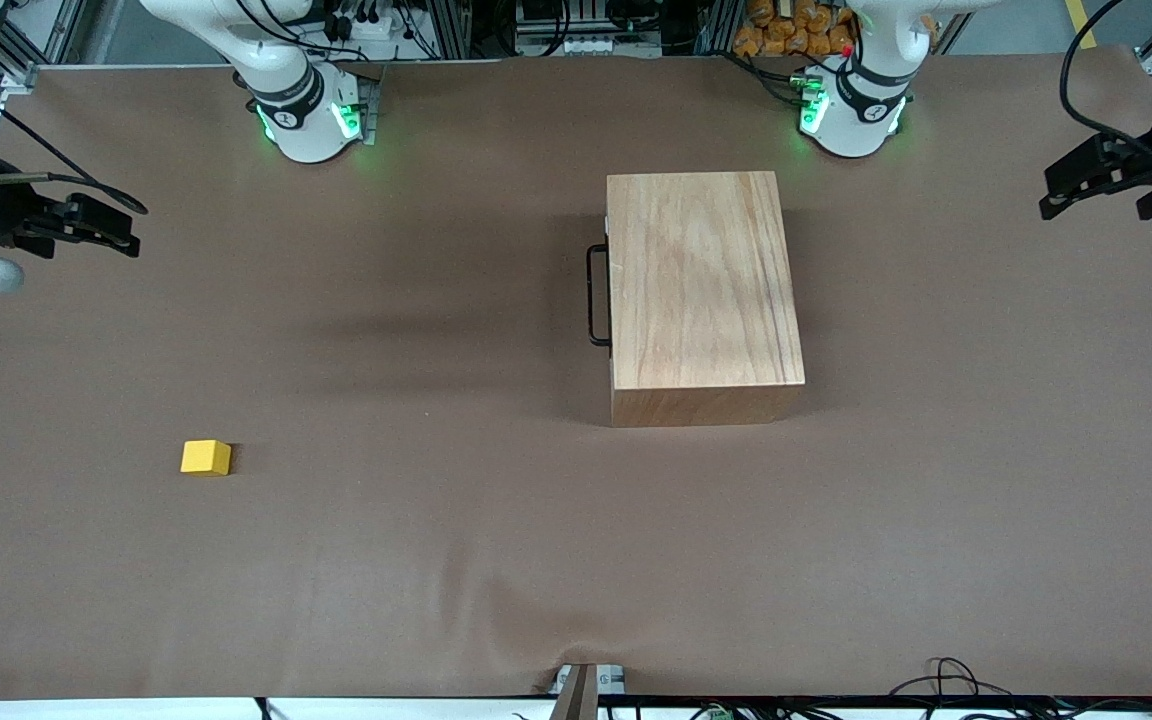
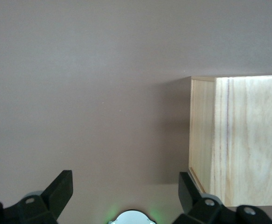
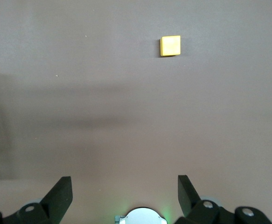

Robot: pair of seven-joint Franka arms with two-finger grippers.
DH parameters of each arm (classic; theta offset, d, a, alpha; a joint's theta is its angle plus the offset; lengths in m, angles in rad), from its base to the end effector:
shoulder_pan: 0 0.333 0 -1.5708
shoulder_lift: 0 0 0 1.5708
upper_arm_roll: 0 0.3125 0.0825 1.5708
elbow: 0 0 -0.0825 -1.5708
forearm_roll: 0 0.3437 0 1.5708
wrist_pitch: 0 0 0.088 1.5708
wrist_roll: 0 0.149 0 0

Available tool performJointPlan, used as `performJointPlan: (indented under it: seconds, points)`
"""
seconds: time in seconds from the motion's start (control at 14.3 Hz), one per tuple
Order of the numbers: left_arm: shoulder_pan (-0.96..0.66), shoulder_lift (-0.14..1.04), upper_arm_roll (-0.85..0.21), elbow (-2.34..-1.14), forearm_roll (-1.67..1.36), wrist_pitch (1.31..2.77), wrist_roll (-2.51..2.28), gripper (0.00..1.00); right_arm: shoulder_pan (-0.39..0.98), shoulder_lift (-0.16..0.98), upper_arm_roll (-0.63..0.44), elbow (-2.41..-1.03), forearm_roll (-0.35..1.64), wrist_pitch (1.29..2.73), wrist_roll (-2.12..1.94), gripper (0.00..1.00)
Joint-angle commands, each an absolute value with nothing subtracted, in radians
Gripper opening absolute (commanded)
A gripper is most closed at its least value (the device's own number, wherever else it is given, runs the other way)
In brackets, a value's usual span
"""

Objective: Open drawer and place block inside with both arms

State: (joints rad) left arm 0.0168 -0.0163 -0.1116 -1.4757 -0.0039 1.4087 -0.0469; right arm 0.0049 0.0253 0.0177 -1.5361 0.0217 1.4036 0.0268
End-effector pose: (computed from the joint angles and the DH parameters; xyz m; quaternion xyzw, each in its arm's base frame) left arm 0.4879 -0.0475 0.6137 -0.9994 0.0242 0.0254 0.0008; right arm 0.4966 0.0146 0.5681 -0.9968 0.0011 0.0791 0.0091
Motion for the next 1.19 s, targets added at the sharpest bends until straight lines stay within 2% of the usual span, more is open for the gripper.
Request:
performJointPlan:
  seconds: [0.0, 0.21, 0.63, 0.77, 0.91, 1.12]
  points:
    - [-0.049, 0.076, -0.130, -1.361, -0.008, 1.382, -0.074, 1.00, 0.011, 0.032, 0.015, -1.532, 0.018, 1.402, 0.026, 1.00]
    - [-0.176, 0.155, -0.133, -1.289, -0.008, 1.382, -0.205, 1.00, 0.011, 0.037, 0.015, -1.528, 0.018, 1.407, 0.026, 1.00]
    - [-0.530, 0.354, -0.124, -1.129, -0.008, 1.399, -0.714, 1.00, 0.006, 0.078, 0.014, -1.537, 0.017, 1.445, 0.023, 1.00]
    - [-0.654, 0.376, -0.120, -1.126, -0.008, 1.498, -0.878, 1.00, 0.005, 0.080, 0.014, -1.560, 0.017, 1.471, 0.023, 1.00]
    - [-0.713, 0.425, -0.130, -1.124, -0.008, 1.589, -0.954, 1.00, 0.003, 0.080, 0.014, -1.566, 0.014, 1.474, 0.023, 1.00]
    - [-0.796, 0.483, -0.114, -1.123, -0.006, 1.640, -0.983, 1.00, -0.005, 0.075, 0.014, -1.584, 0.008, 1.479, 0.023, 1.00]
